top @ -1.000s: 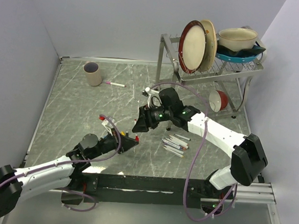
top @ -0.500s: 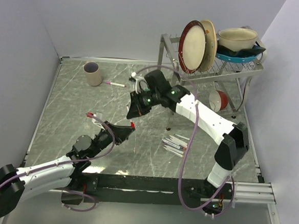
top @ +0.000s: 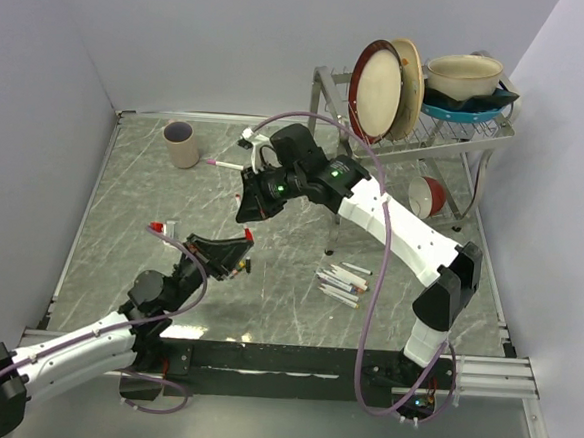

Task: Open the pen caps

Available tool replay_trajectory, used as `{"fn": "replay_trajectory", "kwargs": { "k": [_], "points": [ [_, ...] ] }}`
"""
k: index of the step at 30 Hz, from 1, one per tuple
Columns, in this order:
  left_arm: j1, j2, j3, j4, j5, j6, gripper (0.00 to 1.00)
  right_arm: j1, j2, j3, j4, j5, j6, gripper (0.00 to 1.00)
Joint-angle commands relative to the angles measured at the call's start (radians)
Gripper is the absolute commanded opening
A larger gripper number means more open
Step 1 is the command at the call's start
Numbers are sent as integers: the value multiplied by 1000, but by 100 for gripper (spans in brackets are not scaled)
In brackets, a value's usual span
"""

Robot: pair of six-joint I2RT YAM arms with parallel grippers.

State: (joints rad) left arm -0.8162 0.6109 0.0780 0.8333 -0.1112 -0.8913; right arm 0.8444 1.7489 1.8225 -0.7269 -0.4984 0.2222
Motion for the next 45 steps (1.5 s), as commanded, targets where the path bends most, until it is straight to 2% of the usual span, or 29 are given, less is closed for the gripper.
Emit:
{"fn": "replay_trajectory", "kwargs": {
  "k": [1, 6, 11, 15, 19, 23, 24, 26, 28, 30, 31, 33, 34, 35, 37, 40, 43, 45],
  "points": [
    [-38, 27, -172, -122, 130, 28, 1, -34, -32, 146, 212, 110, -21, 0],
    [-112, 52, -116, -181, 114, 101, 1, -34, -22, 213, 189, 101, -21, 0],
    [-270, 114, -39, -221, -48, 195, 1, -41, -26, 256, 175, 87, -23, 0],
    [-397, 248, 15, -218, -146, 236, 1, -56, -34, 273, 175, 57, -11, 0],
    [-452, 331, 51, -214, -206, 258, 1, -65, -52, 276, 175, 47, -4, 0],
    [-478, 319, 60, -223, -274, 256, 1, -67, -69, 258, 164, 34, -33, 0],
    [-477, 276, 57, -246, -286, 253, 1, -68, -75, 247, 155, 17, -56, 0],
    [-479, 215, 51, -295, -341, 230, 1, -67, -91, 207, 88, -66, -215, 0],
    [-479, 100, 46, -415, -396, 197, 1, -67, -113, 173, 15, -92, -433, 0],
    [-479, -32, 45, -514, -509, 115, 1, -65, -159, 66, -25, -10, -506, 0],
    [-479, -74, 46, -642, -547, 74, 1, -67, -178, 17, -28, 16, -567, 0],
    [-477, -188, 54, -768, -661, -49, 1, -65, -256, -156, -2, 85, -624, 0],
    [-475, -222, 55, -831, -695, -105, 1, -65, -284, -217, 10, 104, -661, 0],
    [-474, -249, 65, -959, -721, -195, 1, -67, -310, -332, 35, 138, -676, 0],
    [-466, -307, 75, -1032, -749, -239, 1, -64, -367, -429, 35, 193, -722, 0],
    [-442, -310, 103, -1100, -742, -265, 1, -65, -397, -586, 9, 280, -777, 0],
    [-378, -238, 172, -1111, -696, -201, 1, -65, -405, -774, 38, 386, -794, 0],
    [-270, -138, 207, -1077, -624, -146, 1, -65, -405, -830, 76, 423, -790, 0]
  ]
}}
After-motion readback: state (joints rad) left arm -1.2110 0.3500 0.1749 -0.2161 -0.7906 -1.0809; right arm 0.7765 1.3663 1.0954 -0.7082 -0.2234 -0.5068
